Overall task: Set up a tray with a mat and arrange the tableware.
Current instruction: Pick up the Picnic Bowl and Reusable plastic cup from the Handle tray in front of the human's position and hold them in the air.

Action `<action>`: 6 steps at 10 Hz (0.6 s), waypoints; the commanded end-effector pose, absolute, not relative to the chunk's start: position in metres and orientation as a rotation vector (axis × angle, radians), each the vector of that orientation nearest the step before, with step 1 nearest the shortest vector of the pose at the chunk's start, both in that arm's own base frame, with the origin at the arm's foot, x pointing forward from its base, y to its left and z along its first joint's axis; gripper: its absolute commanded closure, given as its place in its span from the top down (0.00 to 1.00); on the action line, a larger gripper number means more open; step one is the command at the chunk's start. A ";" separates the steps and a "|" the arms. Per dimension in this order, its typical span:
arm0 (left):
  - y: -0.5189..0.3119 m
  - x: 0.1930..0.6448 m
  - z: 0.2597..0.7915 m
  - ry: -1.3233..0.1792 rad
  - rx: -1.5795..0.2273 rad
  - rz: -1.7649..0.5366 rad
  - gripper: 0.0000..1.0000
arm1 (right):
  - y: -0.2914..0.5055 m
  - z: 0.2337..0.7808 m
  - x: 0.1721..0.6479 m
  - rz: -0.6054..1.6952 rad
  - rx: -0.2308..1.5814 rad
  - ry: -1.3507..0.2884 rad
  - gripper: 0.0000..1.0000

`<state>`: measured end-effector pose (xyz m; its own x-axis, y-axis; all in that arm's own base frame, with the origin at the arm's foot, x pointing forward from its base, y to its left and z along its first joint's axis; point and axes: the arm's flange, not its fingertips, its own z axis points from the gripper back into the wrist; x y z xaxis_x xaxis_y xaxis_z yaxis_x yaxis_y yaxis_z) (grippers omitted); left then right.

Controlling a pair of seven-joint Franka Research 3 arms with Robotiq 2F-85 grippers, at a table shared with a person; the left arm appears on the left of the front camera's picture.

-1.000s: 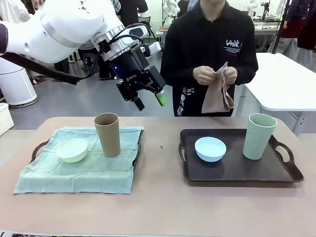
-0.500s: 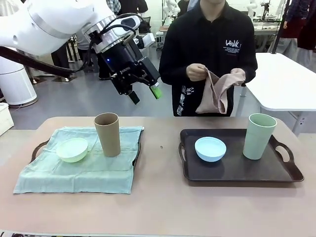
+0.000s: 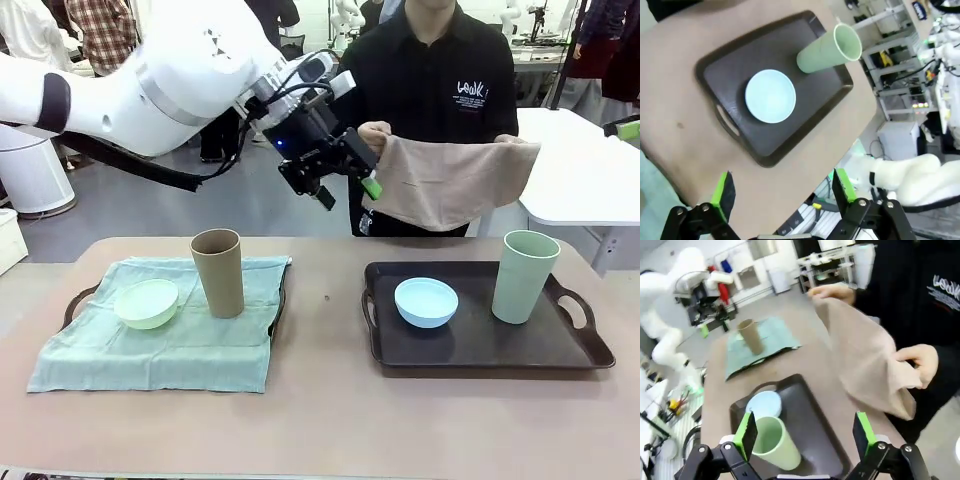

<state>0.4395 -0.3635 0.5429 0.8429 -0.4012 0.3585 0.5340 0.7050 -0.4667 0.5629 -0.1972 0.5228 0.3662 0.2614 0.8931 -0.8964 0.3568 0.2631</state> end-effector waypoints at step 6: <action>-0.347 0.436 0.550 -0.198 -0.573 -0.523 1.00 | -0.191 0.526 0.556 0.934 0.914 -0.844 1.00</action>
